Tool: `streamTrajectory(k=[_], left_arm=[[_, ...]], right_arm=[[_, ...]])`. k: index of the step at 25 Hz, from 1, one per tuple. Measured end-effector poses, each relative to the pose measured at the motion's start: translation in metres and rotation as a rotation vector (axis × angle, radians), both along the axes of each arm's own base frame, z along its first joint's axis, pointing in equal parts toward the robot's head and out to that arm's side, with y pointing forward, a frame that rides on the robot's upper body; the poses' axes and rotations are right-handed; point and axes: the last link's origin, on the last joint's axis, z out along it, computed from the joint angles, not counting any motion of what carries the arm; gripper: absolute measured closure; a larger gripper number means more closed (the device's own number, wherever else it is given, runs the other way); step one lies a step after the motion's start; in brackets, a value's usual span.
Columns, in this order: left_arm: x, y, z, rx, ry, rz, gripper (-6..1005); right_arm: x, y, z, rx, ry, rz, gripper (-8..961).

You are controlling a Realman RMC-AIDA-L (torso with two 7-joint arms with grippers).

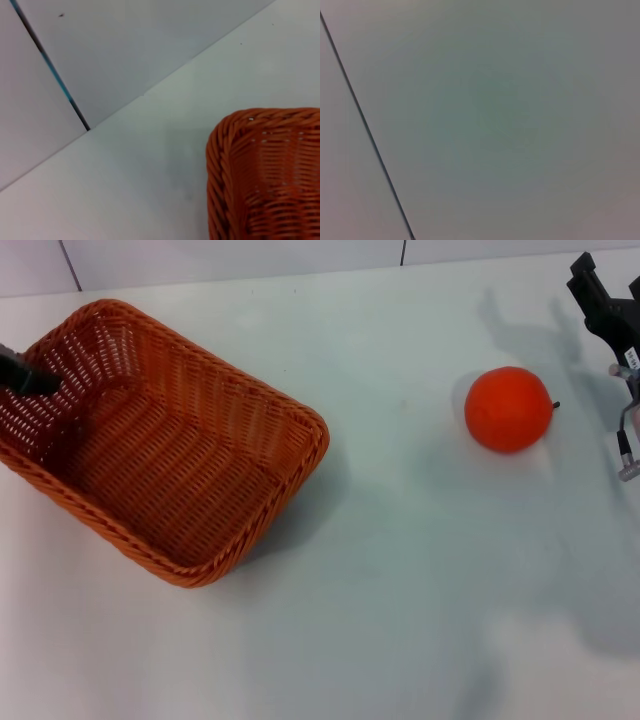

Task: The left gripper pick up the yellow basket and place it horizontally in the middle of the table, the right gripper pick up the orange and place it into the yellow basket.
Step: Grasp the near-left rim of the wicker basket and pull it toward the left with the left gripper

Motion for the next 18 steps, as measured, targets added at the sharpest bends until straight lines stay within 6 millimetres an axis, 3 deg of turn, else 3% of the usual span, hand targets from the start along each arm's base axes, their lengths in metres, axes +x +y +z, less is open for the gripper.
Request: streamTrajectory(k=[3, 13, 18], left_arm=[[-0.002, -0.001, -0.002, -0.017, 0.007, 0.01, 607], [0.0, -0.005, -0.002, -0.038, -0.036, 0.057, 787], [-0.002, -0.016, 0.009, -0.026, -0.157, 0.147, 788]], right_arm=[[0.001, 0.0, 0.0, 0.001, 0.0, -0.002, 30], [0.0, 0.0, 0.0, -0.001, 0.0, 0.003, 38], [0.001, -0.001, 0.0, -0.002, 0.01, 0.001, 42]])
